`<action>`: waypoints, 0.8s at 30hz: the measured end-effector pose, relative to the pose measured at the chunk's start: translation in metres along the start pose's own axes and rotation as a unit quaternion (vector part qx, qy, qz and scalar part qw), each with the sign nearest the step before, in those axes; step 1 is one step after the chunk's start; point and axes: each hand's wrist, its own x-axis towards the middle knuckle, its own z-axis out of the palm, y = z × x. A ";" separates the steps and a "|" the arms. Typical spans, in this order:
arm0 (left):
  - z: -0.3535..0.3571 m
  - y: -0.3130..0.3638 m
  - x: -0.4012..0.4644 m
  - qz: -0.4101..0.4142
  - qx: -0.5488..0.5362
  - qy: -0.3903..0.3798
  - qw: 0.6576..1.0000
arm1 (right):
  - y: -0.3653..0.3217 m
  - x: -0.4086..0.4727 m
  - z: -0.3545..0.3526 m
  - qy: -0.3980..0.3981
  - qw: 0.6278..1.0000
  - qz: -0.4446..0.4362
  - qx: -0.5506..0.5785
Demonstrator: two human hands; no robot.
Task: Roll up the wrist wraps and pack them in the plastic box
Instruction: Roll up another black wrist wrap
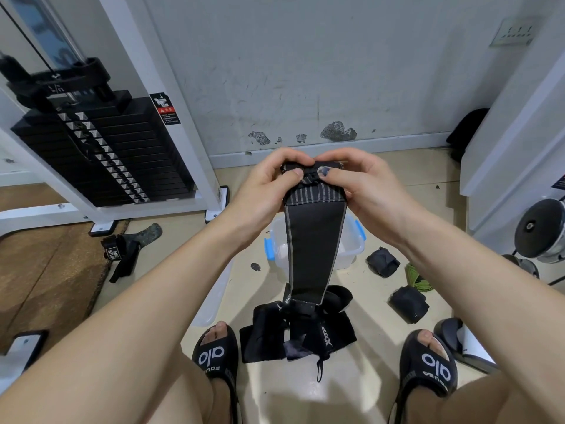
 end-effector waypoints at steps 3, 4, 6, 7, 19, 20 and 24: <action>-0.004 -0.001 0.002 -0.016 0.029 0.015 0.999 | 0.000 0.000 -0.001 -0.026 0.998 0.042 0.029; -0.005 -0.002 0.003 -0.014 0.037 0.017 0.999 | 0.000 0.000 -0.002 -0.036 0.997 0.060 0.035; -0.006 -0.004 0.004 0.001 0.061 0.013 0.998 | 0.000 0.001 -0.004 -0.060 0.995 0.079 0.028; -0.006 -0.004 0.004 0.009 0.072 0.009 0.997 | 0.000 0.001 -0.005 -0.068 0.995 0.077 0.017; -0.005 -0.009 0.006 0.032 0.143 0.010 0.989 | 0.005 -0.001 -0.004 -0.036 0.999 0.018 -0.027; -0.004 -0.009 0.006 0.033 0.137 0.014 0.990 | 0.005 -0.001 -0.004 -0.028 0.999 0.009 -0.028; -0.003 -0.012 0.006 0.046 0.121 0.021 0.991 | 0.009 -0.001 -0.002 -0.018 0.998 -0.025 -0.047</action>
